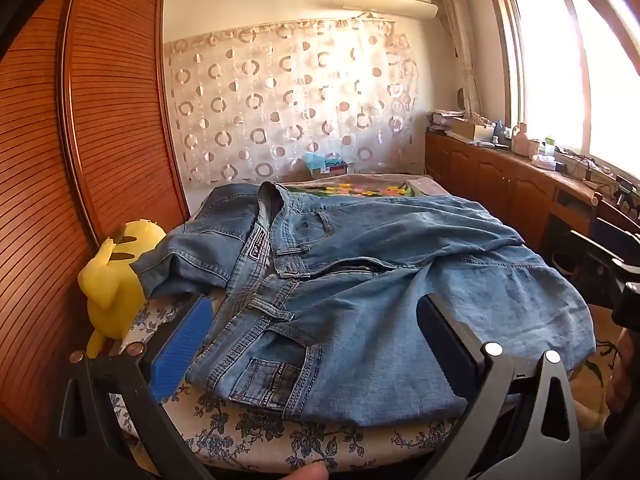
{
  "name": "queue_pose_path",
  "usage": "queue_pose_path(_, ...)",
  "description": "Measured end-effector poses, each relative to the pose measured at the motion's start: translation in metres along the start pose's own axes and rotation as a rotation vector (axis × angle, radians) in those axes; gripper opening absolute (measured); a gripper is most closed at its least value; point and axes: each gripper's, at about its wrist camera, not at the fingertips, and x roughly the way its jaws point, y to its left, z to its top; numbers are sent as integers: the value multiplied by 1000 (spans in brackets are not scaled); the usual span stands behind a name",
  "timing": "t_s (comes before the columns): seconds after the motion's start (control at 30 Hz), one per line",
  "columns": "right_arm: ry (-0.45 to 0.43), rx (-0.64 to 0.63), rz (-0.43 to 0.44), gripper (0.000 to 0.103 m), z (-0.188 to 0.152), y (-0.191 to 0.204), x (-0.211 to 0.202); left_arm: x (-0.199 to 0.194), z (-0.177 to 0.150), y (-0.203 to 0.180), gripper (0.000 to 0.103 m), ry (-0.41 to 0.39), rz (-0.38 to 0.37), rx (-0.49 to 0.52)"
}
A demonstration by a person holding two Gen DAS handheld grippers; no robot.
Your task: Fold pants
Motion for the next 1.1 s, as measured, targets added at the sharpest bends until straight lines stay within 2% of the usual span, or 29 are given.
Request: queue_pose_path(1.1,8,9,3,103,1,0,1,-5,0,0,102,-8,-1,-14)
